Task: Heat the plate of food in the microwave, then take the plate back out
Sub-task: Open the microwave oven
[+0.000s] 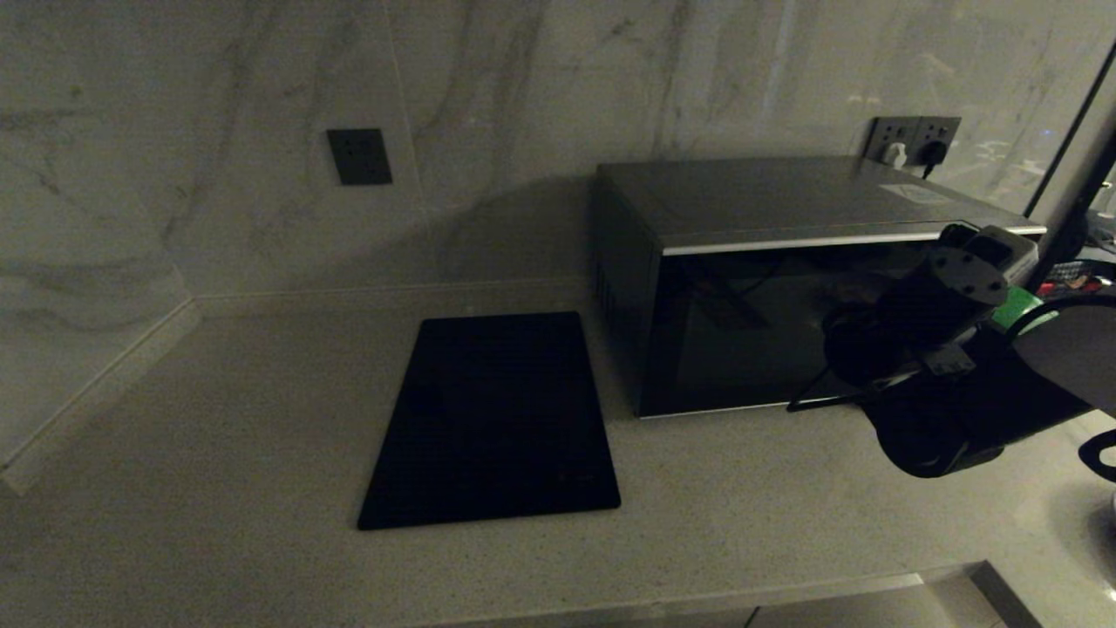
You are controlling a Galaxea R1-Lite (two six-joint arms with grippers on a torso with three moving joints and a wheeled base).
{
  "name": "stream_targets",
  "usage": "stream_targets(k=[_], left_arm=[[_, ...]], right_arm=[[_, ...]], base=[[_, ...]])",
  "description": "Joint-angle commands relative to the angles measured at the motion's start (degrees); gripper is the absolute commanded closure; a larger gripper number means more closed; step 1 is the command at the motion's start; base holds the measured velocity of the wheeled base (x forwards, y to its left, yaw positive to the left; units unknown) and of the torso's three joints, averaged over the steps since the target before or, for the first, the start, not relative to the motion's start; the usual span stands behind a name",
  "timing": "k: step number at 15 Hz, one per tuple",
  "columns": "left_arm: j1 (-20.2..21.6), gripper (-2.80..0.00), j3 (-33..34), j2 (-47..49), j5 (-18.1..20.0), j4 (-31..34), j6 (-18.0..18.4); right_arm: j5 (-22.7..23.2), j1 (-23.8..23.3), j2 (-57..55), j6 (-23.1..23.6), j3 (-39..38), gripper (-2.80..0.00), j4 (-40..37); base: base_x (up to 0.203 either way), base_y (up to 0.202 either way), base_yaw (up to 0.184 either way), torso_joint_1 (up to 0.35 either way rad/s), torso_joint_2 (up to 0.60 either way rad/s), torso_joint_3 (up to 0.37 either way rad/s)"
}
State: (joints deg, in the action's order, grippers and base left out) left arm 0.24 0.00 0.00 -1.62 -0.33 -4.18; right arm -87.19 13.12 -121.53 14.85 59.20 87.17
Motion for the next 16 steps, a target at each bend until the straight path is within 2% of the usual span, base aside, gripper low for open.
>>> stream_targets(k=[1, 4, 8, 12, 16], left_arm=[[0.0, 0.0, 0.0, 0.1, 0.0, 0.0, 0.0], [0.0, 0.0, 0.0, 0.1, 0.0, 0.0, 0.0], [0.0, 0.0, 0.0, 0.1, 0.0, 0.0, 0.0], [0.0, 0.0, 0.0, 0.1, 0.0, 0.0, 0.0], [0.0, 0.0, 0.0, 0.1, 0.0, 0.0, 0.0]], right_arm=[[-0.5, 0.1, -1.8, 0.0, -0.2, -2.8, 0.5], [-0.5, 0.0, -4.3, -0.3, 0.8, -2.8, 0.5], [0.4, 0.0, -7.6, -0.5, 6.2, -2.8, 0.5], [2.4, -0.2, -9.8, -0.4, 7.0, -2.8, 0.5], [2.7, -1.2, -11.5, -0.3, 9.0, -2.8, 0.5]], base=[[0.0, 0.0, 0.0, 0.0, 0.0, 0.0], [0.0, 0.0, 0.0, 0.0, 0.0, 0.0], [0.0, 0.0, 0.0, 0.0, 0.0, 0.0], [0.0, 0.0, 0.0, 0.0, 0.0, 0.0], [0.0, 0.0, 0.0, 0.0, 0.0, 0.0]])
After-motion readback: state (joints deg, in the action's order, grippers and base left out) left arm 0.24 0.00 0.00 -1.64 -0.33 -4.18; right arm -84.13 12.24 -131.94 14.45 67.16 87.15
